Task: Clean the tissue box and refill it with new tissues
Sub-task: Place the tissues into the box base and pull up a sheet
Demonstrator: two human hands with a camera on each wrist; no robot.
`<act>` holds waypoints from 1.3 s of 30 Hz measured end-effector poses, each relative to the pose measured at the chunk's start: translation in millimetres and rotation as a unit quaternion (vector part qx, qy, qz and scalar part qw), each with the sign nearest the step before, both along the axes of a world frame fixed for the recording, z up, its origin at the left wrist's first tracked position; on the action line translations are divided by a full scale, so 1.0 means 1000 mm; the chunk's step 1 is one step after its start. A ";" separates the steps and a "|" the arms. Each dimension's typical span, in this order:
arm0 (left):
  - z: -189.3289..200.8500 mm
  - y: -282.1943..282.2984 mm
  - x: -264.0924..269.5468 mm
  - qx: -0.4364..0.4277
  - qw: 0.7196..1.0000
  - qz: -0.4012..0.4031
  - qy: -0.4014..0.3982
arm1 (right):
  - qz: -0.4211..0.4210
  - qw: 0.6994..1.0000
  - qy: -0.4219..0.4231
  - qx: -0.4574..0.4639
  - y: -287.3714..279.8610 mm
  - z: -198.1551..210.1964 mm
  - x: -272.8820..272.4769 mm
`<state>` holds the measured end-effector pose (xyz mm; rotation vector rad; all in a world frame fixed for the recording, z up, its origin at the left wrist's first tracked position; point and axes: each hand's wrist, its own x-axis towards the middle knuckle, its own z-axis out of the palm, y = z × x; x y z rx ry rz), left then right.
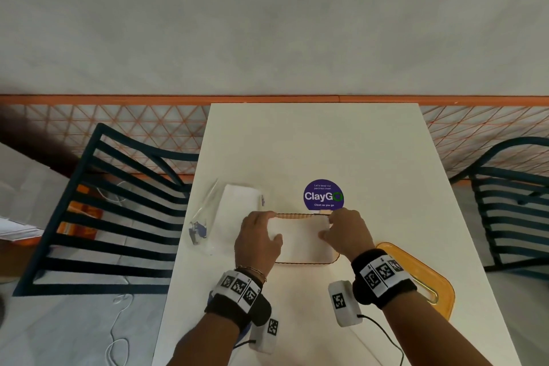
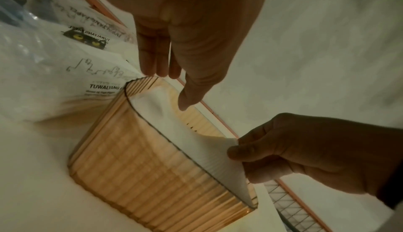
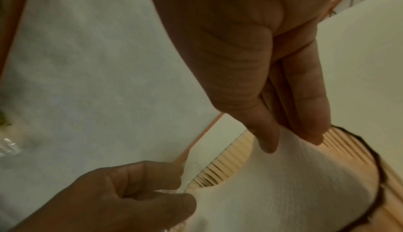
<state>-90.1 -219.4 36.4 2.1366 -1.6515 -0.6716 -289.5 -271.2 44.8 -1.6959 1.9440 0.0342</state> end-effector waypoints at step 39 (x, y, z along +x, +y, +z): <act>-0.042 -0.048 0.103 0.219 0.963 0.139 -0.081 | 0.255 0.964 -0.046 -0.057 0.009 -0.003 0.051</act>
